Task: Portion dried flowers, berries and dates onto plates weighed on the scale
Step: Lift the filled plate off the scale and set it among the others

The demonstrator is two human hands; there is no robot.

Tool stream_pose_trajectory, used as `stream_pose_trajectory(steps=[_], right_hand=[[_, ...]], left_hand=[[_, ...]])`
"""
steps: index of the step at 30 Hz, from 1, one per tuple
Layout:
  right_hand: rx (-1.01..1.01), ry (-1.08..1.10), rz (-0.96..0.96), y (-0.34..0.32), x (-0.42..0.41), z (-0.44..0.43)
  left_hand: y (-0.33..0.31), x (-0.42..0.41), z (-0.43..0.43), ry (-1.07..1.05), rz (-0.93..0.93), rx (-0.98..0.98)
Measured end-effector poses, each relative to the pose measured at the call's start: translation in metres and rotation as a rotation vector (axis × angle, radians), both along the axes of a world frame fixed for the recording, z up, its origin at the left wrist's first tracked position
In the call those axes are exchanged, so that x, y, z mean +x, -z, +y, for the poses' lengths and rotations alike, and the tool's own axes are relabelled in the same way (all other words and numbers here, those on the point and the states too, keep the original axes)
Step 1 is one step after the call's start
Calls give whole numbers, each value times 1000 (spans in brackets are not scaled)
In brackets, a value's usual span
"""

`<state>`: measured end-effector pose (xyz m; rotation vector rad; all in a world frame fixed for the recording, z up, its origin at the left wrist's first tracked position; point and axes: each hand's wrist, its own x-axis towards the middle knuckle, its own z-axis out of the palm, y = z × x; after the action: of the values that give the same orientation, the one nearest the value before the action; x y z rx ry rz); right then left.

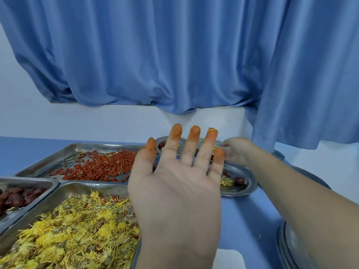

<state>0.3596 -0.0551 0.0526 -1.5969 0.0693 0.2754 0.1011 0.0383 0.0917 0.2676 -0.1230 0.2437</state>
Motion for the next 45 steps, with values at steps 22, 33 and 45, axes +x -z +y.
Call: stream_pose_trajectory(steps=[22, 33, 45], right_hand=[[158, 251, -477, 55, -296, -183], [-819, 166, -778, 92, -315, -191], [-1080, 108, -660, 95, -314, -189]], left_hand=[[68, -81, -32, 238, 369, 613], [101, -125, 47, 106, 291, 745], [112, -128, 72, -122, 283, 646]])
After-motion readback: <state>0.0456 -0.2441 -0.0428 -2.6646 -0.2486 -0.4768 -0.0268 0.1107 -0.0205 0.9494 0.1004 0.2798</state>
